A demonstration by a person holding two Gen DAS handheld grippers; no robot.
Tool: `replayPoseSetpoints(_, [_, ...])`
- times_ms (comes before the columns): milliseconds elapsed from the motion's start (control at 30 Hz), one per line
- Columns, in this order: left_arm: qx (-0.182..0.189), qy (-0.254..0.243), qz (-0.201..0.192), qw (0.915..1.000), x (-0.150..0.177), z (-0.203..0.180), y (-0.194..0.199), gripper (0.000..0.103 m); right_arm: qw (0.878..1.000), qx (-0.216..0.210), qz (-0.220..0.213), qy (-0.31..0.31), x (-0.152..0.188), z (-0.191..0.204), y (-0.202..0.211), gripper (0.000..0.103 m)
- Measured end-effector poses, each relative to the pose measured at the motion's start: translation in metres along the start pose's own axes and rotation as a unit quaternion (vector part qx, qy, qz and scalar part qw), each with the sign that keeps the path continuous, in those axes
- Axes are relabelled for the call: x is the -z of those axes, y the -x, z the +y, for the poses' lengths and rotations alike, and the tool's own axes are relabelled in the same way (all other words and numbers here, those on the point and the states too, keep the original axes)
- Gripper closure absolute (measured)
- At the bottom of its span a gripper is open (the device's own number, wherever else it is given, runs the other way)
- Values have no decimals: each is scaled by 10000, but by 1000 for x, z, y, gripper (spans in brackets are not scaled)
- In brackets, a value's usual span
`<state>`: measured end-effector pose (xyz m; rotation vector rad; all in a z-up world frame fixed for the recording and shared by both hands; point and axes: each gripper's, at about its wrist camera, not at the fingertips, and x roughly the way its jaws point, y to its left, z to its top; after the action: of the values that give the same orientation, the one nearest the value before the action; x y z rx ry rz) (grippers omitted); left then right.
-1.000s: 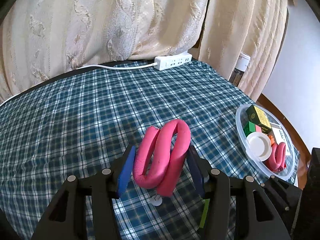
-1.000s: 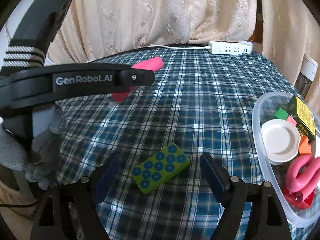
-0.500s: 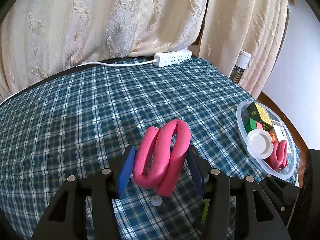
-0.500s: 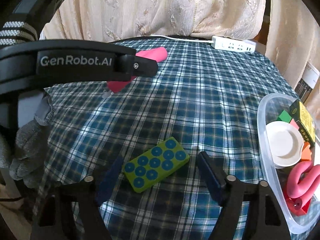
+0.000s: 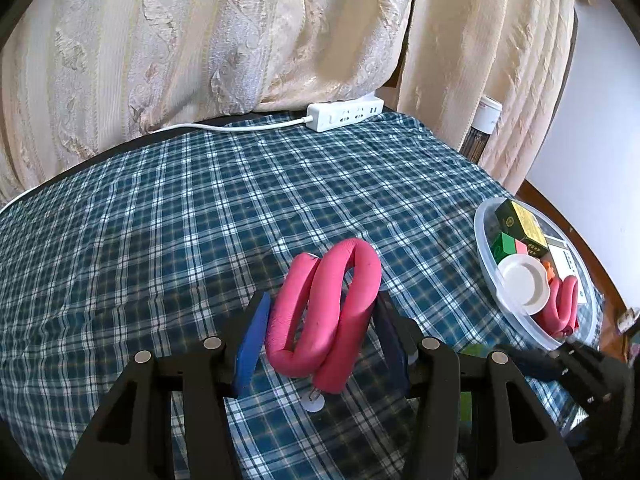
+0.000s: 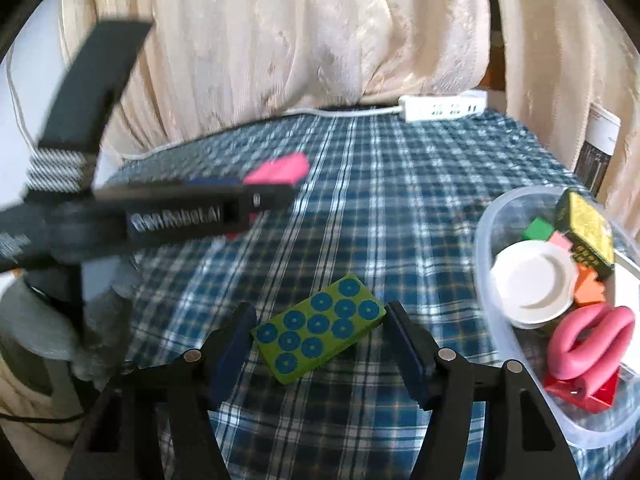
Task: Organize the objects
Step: 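Carry foam tube with left tool while right tool carries dotted block toward bowl, then open both tools to drop foam tube and dotted block into the bowl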
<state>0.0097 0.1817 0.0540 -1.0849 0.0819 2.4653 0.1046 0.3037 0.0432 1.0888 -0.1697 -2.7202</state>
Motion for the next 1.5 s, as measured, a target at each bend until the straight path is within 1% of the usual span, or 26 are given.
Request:
replayPoseSetpoints(167, [-42, -95, 31, 9999, 1, -8, -2, 49, 9985, 127, -410, -333, -4, -19, 27, 34])
replayPoseSetpoints(333, [-43, -295, 21, 9996, -2, -26, 1, 49, 9928, 467, -746, -812, -4, -54, 48, 34])
replayPoseSetpoints(467, [50, -473, 56, 9989, -5, -44, -1, 49, 9846, 779, -926, -1261, -1, -89, 62, 34])
replayPoseSetpoints(600, [225, -655, 147, 9975, -9, -66, -5, 49, 9783, 992, -1039, -1496, -1, -113, 70, 34])
replayPoseSetpoints(700, [417, -792, 234, 9957, -12, -82, -8, 49, 9732, 1159, -1082, -1667, 0, -130, 71, 34])
replayPoseSetpoints(833, [503, -1044, 201, 9931, -15, -104, -10, 49, 9687, 1296, -1087, -1817, 1, -150, 74, 34])
replayPoseSetpoints(1033, [634, -1282, 185, 9895, -26, -130, -17, 49, 9611, 1504, -1006, -2088, 0, -180, 70, 34])
replayPoseSetpoints(1167, [755, -1440, 217, 9865, -32, -147, -24, 49, 9591, 1573, -949, -2153, 3, -192, 69, 34])
replayPoseSetpoints(1400, [1183, -1643, 378, 9786, -41, -179, -40, 49, 9577, 1625, -884, -2202, 5, -204, 69, 34])
replayPoseSetpoints(1500, [1297, -1721, 395, 9757, -45, -189, -46, 49, 9571, 1604, -871, -2250, 6, -209, 68, 34])
